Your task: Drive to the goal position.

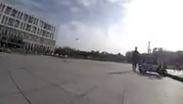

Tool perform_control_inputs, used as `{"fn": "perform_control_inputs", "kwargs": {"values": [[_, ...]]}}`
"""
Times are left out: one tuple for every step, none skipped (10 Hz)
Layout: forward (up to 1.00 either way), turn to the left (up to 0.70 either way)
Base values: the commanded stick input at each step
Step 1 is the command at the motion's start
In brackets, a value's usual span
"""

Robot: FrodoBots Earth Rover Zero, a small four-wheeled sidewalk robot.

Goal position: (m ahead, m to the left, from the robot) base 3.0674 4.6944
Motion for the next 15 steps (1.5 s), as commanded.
{"fn": "perform_control_inputs", "kwargs": {"values": [[0.85,0.34],[0.85,0.34],[0.85,0.34],[0.85,0.34],[0.85,0.34],[0.85,0.34],[0.85,0.34],[0.85,0.34],[0.85,0.34],[0.85,0.34],[0.85,0.34],[0.85,0.34],[0.85,0.34],[0.85,0.34],[0.85,0.34]]}}
